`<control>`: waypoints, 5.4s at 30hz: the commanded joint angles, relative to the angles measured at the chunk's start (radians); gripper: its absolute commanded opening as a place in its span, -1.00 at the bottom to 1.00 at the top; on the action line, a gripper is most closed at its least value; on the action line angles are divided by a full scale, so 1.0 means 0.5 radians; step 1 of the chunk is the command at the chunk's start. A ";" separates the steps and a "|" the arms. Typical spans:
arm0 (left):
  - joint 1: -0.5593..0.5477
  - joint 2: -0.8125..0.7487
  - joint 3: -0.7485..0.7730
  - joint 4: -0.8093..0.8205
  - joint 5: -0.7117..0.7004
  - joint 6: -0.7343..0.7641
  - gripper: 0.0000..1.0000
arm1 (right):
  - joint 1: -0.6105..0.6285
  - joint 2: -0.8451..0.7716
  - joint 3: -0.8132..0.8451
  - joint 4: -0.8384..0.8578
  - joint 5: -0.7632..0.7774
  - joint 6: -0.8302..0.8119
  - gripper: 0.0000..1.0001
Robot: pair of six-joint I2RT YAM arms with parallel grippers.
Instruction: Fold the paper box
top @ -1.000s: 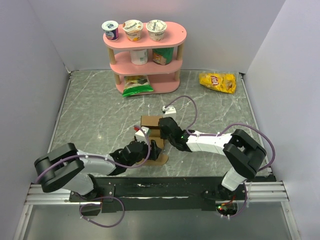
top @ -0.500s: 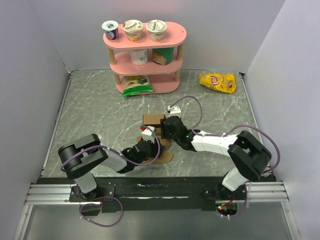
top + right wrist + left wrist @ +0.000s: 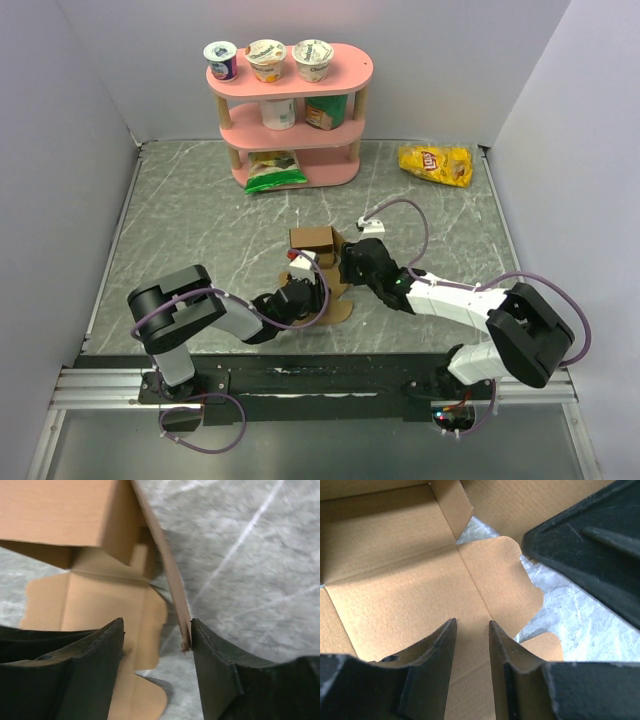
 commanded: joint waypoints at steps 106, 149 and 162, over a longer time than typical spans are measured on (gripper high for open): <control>0.746 -0.881 -0.140 -0.452 0.781 0.483 0.73 | -0.462 -0.347 -0.084 -0.218 -0.677 -0.252 0.71; 0.589 -0.076 0.124 0.183 0.204 0.566 -0.61 | -0.081 0.338 -0.063 0.725 -0.055 -0.118 0.93; 0.561 -0.092 0.130 0.143 0.198 0.563 -0.65 | -0.029 0.476 -0.060 1.114 0.149 -0.326 0.86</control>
